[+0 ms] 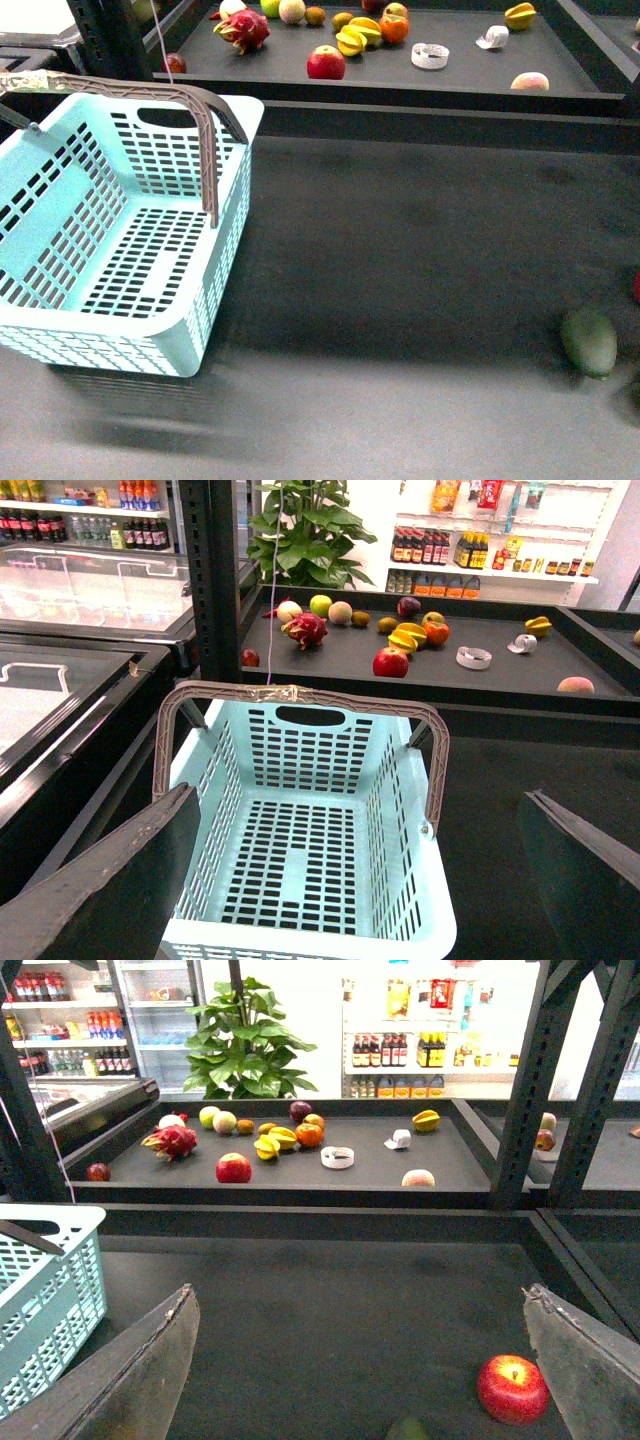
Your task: Pick mango with right arm and hold basket with left
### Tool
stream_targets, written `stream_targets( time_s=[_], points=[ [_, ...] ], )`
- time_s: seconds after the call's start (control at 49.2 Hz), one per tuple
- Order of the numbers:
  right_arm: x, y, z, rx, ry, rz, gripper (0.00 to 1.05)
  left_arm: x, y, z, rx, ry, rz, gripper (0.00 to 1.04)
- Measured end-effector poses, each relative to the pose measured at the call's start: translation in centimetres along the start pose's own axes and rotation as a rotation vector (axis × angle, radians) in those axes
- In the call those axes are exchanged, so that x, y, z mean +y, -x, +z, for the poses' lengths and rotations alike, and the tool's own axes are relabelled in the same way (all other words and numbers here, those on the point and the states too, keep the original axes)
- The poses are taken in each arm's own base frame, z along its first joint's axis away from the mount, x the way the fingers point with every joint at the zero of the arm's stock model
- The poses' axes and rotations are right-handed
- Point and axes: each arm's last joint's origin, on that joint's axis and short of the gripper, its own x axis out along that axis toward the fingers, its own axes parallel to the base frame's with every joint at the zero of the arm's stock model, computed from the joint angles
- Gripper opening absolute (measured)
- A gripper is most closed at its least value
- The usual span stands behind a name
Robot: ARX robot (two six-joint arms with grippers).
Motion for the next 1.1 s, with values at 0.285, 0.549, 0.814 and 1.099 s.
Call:
stream_targets(
  time_s=[0.285, 0.549, 0.814, 1.099],
  points=[
    [0.0, 0.0, 0.0, 0.000, 0.000, 0.000, 0.97, 0.0, 0.0, 0.0, 0.000, 0.000, 0.000, 0.99],
    [0.0, 0.0, 0.0, 0.000, 0.000, 0.000, 0.97, -0.9, -1.6, 1.1, -0.102, 0.120, 0.308, 0.99],
    [0.0, 0.0, 0.0, 0.000, 0.000, 0.000, 0.97, -2.1, -9.6, 0.0, 0.058, 0.313, 0.345, 0.99],
    [0.0, 0.0, 0.0, 0.000, 0.000, 0.000, 0.97, -1.9, -17.1, -1.4, 0.160, 0.528, 0.376, 0.99]
  ],
)
